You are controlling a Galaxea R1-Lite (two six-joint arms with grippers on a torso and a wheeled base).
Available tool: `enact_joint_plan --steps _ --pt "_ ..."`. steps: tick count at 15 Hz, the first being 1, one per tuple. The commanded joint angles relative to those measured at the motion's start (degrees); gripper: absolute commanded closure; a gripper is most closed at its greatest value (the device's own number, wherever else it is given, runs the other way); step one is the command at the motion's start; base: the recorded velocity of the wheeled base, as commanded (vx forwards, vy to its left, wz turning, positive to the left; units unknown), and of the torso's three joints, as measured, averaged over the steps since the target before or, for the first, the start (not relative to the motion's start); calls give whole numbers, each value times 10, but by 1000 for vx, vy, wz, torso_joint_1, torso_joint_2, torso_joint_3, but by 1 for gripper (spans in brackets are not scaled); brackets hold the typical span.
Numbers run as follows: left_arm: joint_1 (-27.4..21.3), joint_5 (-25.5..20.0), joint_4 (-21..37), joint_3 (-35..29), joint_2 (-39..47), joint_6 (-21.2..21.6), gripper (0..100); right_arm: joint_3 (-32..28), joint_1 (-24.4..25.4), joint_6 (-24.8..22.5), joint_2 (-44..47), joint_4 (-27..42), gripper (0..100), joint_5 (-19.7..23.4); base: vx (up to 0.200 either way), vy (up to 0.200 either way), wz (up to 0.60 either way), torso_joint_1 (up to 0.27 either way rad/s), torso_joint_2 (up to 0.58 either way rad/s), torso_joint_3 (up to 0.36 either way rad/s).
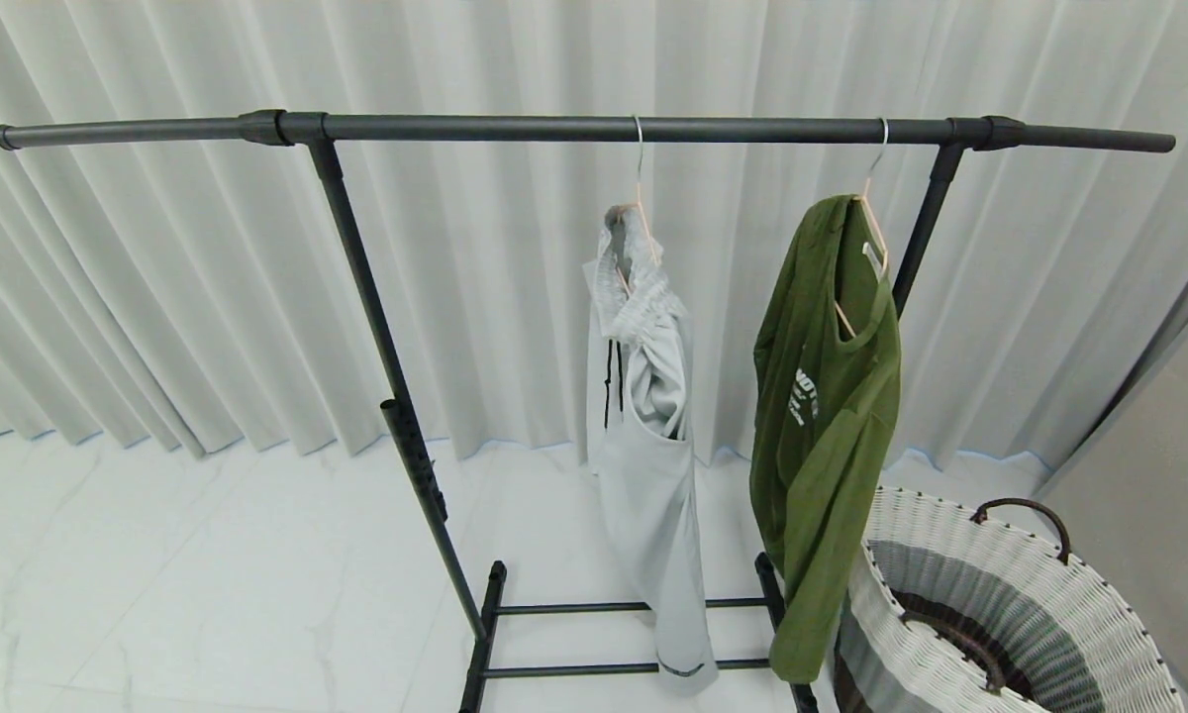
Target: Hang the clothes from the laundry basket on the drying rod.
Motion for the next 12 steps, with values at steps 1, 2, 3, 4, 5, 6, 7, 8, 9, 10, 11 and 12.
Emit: enact_joint_plan --steps 1,2,3,4,5,6,7,8,9,10,11,12 --pt "1 0 0 1 -2 -2 0 0 -6 16 -24 1 0 -2 0 0 0 0 0 0" --pt "1 0 0 1 -2 -2 0 0 -6 30 -24 1 0 -7 0 0 0 0 0 0" --pt "1 0 1 1 -2 -3 0 0 -6 36 -23 2 0 -14 0 0 0 0 0 0" --pt "1 0 1 1 -2 -3 0 0 -6 35 -23 2 0 -14 0 0 0 0 0 0" --pt "1 0 0 1 -2 -3 0 0 -6 35 -23 2 0 -14 0 0 0 0 0 0" --pt "1 0 1 1 -2 -3 0 0 -6 36 -23 2 0 -14 0 0 0 0 0 0" --pt "1 0 0 1 -2 -3 0 0 -6 36 -24 2 0 -14 0 0 0 0 0 0" --pt "1 0 1 1 -2 -3 0 0 -6 36 -24 2 0 -14 0 0 0 0 0 0" --pt "1 0 1 1 -2 -3 0 0 -6 36 -24 2 0 -14 0 0 0 0 0 0" --pt "1 0 1 1 -2 -3 0 0 -6 36 -24 2 0 -14 0 0 0 0 0 0" --pt "1 0 0 1 -2 -3 0 0 -6 36 -24 2 0 -14 0 0 0 0 0 0" --pt "1 0 0 1 -2 -3 0 0 -6 36 -24 2 0 -14 0 0 0 0 0 0"
